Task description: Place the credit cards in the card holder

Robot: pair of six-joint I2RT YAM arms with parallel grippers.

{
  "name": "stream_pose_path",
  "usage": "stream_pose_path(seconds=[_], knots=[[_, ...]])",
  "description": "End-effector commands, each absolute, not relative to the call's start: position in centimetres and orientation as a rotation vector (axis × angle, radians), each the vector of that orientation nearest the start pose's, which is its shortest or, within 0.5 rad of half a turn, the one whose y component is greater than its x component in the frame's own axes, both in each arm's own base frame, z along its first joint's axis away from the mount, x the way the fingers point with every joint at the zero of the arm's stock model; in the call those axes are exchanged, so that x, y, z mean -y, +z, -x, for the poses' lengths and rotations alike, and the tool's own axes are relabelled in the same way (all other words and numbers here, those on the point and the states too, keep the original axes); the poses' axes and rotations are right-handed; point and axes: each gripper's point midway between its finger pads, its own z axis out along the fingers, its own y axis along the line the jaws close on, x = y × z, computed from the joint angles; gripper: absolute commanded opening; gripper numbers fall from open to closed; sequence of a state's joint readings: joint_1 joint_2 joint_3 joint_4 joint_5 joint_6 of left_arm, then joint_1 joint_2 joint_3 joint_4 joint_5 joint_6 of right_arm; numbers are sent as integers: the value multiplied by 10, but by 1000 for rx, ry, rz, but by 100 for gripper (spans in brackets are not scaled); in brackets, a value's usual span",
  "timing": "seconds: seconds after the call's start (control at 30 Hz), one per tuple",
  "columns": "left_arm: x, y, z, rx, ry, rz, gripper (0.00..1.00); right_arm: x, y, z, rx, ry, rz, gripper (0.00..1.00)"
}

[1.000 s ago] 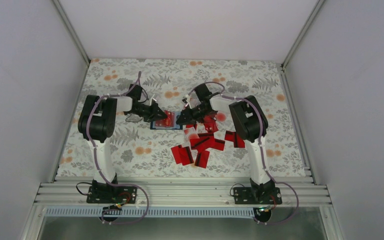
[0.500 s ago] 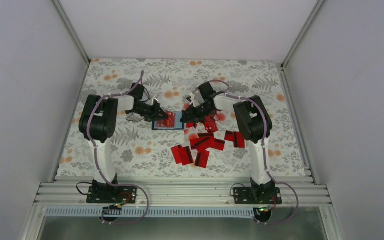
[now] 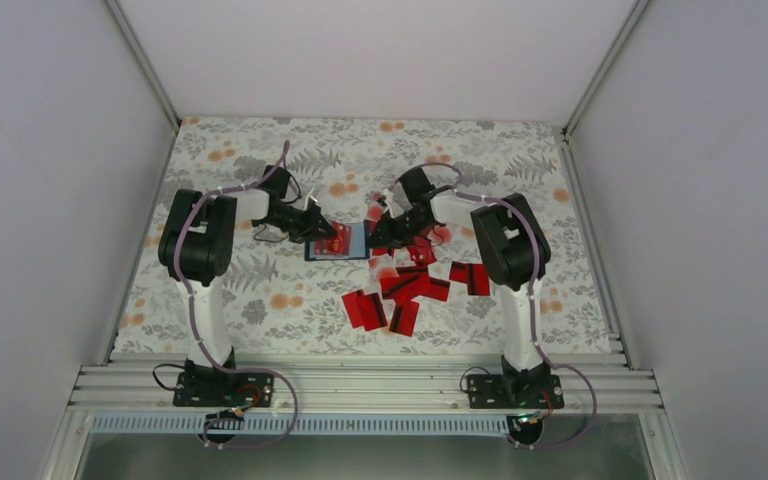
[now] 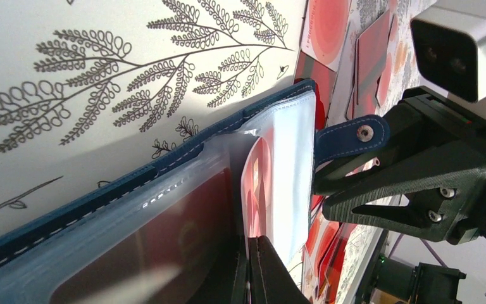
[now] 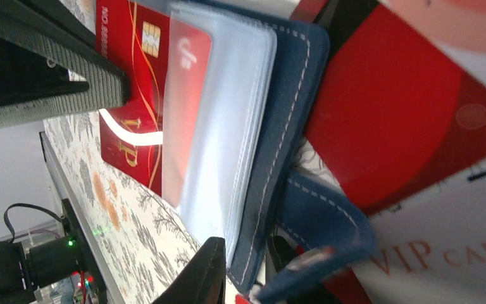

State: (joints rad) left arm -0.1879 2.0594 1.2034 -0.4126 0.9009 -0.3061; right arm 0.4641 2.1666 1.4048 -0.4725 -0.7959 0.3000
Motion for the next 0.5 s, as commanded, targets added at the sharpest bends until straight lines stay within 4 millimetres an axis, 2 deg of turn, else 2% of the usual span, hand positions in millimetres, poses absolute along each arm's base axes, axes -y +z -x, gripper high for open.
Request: stream_pose_path(seconds=[0.0, 0.23, 0.47], knots=[[201, 13, -369, -2828, -1281, -27, 2, -284, -6, -341, -2935, 1082, 381, 18], [205, 13, -371, -2834, -1278, -33, 2, -290, -6, -342, -2920, 1143, 368, 18], [219, 11, -368, -2822, -1311, -24, 3, -302, -11, -345, -2909, 1224, 376, 18]])
